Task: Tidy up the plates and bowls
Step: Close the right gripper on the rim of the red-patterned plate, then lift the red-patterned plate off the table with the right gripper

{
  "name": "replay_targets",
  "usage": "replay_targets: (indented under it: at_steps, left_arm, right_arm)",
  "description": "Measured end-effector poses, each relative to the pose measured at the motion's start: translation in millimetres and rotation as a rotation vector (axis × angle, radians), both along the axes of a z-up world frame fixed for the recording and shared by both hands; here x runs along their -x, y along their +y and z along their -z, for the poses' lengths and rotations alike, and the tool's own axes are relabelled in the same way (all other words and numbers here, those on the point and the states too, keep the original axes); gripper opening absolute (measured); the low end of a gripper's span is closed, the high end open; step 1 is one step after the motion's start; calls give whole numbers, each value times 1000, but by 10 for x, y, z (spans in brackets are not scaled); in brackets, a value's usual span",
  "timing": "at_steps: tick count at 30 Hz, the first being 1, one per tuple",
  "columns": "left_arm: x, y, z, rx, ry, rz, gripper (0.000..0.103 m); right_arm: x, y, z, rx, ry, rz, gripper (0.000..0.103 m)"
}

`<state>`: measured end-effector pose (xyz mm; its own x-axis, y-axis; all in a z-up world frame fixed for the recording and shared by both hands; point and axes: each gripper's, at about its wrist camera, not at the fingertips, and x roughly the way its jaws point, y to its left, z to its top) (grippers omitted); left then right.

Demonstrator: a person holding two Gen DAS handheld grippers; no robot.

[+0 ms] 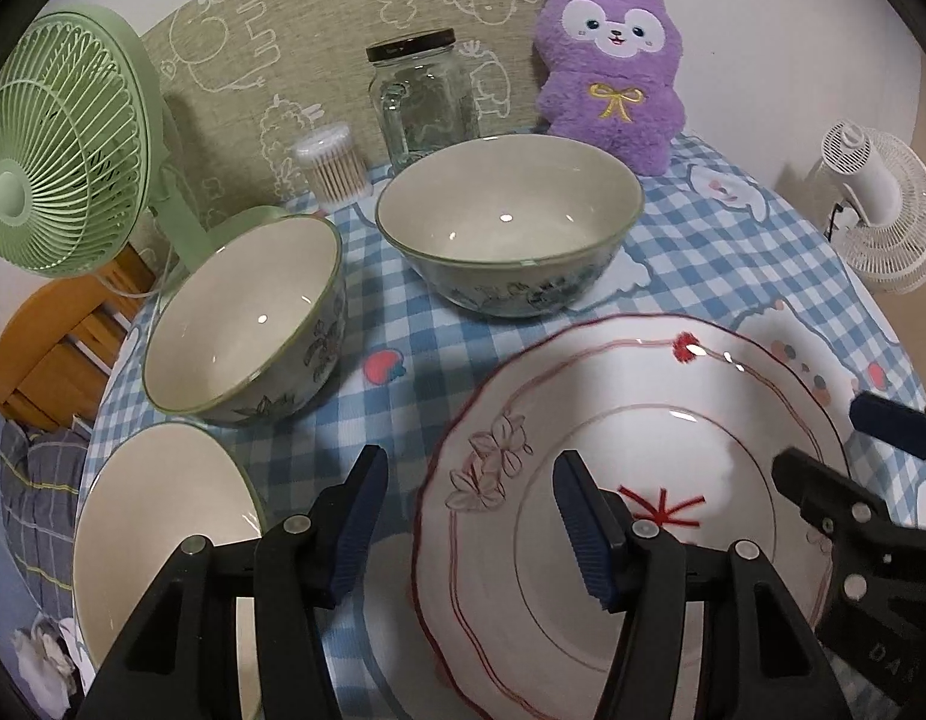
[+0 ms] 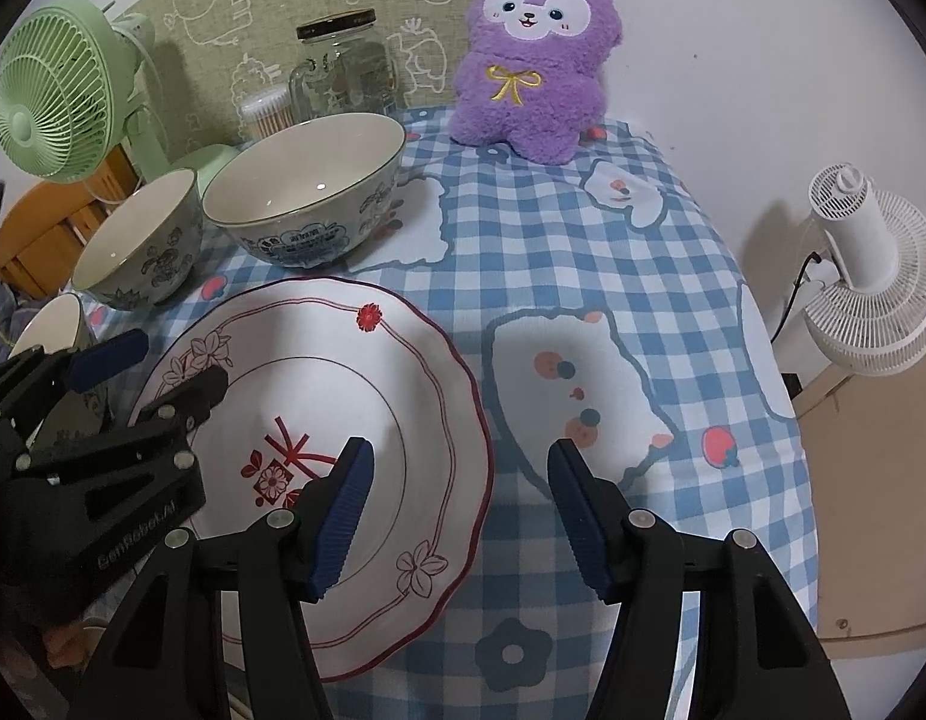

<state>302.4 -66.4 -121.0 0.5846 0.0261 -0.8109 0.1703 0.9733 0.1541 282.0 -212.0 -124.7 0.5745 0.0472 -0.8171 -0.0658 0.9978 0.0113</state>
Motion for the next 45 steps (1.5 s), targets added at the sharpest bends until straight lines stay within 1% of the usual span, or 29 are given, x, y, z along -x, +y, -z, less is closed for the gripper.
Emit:
replay_targets:
  at_steps: [1,3,4,6,7,14,21,23,24,26,29,31,33,37,41,45]
  left_arm:
    - [-17,6,-2,3,1,-2,60]
    - [-36,-3,4,9,8,5,60]
    - [-34,-19,13,7,13,16,58]
    - [-21,-67,41,0,30,45,54]
    - [-16,-89,57,-8,37,53,54]
    - [-21,-92,60,-17,38,46,53]
    - [-33,-141,112,-76,53,63,53]
    - [-33,-145,117,-84,55,68,53]
    - [-32,-148,120,-88,55,70,53]
    - [-30,-148,120,-91,54,66,51]
    - [-28,-138,116,-98,49,61,46]
    - [-19,-135,115,-113,44,64,40]
    - [11,-138,117,-134,38,71,38]
    - [120,-196,138,-173,30,102,37]
    - [176,-231,138,-167,40,118,37]
    - [193,-267,132,-164,40,127,37]
  right_arm:
    - [-6,4,6,0,2,0,63]
    - [-15,6,23,-6,12,0,57]
    - [-21,7,36,-11,20,-1,54]
    - [-28,5,55,-16,28,2,53]
    - [-31,5,60,-17,29,2,53]
    - [-46,14,91,-24,41,2,49]
    - [-57,52,190,-28,70,-10,44]
    - [-50,66,186,-27,67,-19,40]
    - [-48,72,186,-23,66,-19,40]
    - [-45,73,186,-25,66,-18,39]
    - [-40,76,181,-28,64,-10,37]
    - [-31,80,178,-24,63,-9,36]
    - [-24,81,177,-17,61,-7,36]
    - [-10,35,176,-14,67,11,36]
    - [7,-16,157,-1,62,22,36]
    - [5,-71,165,-13,64,36,36]
